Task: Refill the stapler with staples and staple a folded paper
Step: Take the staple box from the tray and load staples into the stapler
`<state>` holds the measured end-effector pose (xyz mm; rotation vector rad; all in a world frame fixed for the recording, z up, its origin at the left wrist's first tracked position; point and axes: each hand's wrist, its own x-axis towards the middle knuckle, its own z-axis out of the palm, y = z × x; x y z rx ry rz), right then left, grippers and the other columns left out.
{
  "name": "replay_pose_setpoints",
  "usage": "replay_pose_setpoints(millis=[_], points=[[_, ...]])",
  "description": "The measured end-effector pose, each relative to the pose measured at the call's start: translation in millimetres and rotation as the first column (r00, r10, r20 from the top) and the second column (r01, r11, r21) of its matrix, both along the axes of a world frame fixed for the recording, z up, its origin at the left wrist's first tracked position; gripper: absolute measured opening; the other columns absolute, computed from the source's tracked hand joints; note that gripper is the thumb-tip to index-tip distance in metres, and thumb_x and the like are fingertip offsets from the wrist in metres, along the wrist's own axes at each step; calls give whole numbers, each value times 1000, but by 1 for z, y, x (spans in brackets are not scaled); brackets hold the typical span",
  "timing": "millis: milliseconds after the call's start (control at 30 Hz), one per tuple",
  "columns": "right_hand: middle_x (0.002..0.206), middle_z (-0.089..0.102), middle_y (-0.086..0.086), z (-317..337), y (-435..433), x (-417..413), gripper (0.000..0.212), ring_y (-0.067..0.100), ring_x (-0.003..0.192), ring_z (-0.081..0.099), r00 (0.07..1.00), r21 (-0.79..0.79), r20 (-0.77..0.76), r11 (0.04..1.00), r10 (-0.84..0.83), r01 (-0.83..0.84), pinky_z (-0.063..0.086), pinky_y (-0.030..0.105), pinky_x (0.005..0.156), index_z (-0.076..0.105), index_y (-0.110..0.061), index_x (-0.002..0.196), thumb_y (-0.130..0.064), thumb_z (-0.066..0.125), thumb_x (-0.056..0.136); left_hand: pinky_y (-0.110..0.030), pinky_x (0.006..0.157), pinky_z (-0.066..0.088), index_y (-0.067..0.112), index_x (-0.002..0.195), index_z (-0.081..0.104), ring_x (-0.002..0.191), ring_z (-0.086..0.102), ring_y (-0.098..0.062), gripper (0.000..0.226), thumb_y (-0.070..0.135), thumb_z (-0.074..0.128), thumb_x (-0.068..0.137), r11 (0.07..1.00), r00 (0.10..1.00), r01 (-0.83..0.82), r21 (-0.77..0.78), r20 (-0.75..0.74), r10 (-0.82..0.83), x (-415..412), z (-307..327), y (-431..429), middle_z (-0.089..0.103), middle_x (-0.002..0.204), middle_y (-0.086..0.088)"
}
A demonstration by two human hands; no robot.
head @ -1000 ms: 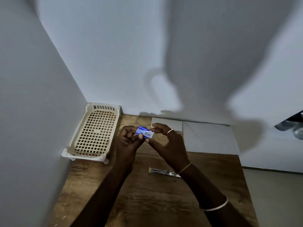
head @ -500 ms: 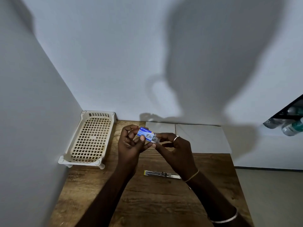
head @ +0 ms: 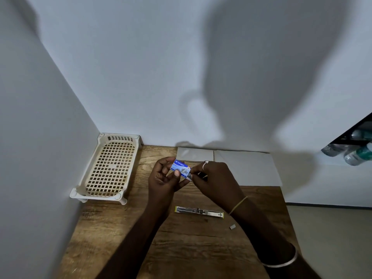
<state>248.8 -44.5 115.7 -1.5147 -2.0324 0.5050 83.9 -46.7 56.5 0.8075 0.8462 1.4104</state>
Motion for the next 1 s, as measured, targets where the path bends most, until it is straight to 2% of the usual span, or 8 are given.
replay_pose_setpoints(millis=[200,367,467,533,600,700,867,1000], points=[[83,76,0,0,10,-5,14,14,73,66,987,-57,161,998,20,-11,49,27,64,81,-21,91,-26,69,85,-44,78,60,9,118,57,99,72,-28,30,6,66,90,999,999,-27,-33,24,28,2,-6,-3,70,113,-15],[82,73,-3,-2,14,-8,10,11,74,65,982,-128,188,992,24,0,55,32,67,75,-21,83,-30,70,84,-44,79,60,12,119,59,100,72,-28,30,5,65,90,998,999,-37,-46,24,38,1,-12,-4,70,113,-15],[80,72,-5,-4,15,-7,8,9,72,65,995,-147,104,989,11,5,55,29,64,73,-22,78,-28,70,83,-44,81,60,10,128,58,101,71,-28,37,5,65,92,998,998,-40,-55,37,42,0,-14,-3,72,111,-14],[76,71,-9,-7,13,-8,6,5,70,67,998,-148,-30,988,-57,52,53,20,62,71,-23,76,-25,72,82,-42,84,60,10,132,59,104,71,-29,40,6,66,93,997,998,-50,-61,31,52,-1,-16,-3,73,113,-15],[74,67,-15,-11,11,-9,6,-2,70,66,978,-150,-141,980,-152,131,49,11,60,71,-24,76,-26,74,80,-39,86,59,12,129,63,106,71,-30,39,12,70,91,995,997,-74,-69,19,76,-2,-16,-5,74,114,-15],[78,71,-15,-19,11,-13,6,-5,70,67,930,-186,-250,956,-268,225,48,9,61,74,-24,76,-29,77,77,-38,87,59,12,123,67,108,71,-32,39,16,76,85,991,992,-119,-58,-41,117,-4,-19,-8,74,114,-15],[76,73,-14,-36,12,-27,4,-6,72,68,893,-205,-346,952,-288,227,50,7,63,73,-23,74,-23,76,74,-35,89,59,11,115,71,109,72,-26,37,4,82,80,978,952,-209,15,-227,206,-10,-31,-23,75,114,-9],[74,71,-11,-57,6,-45,9,-2,72,69,907,-210,-346,963,-238,172,53,12,64,70,-27,72,-19,75,74,-29,83,60,14,110,74,101,75,-18,38,3,86,76,948,877,-318,18,-374,301,-11,-46,-43,78,105,-2]])
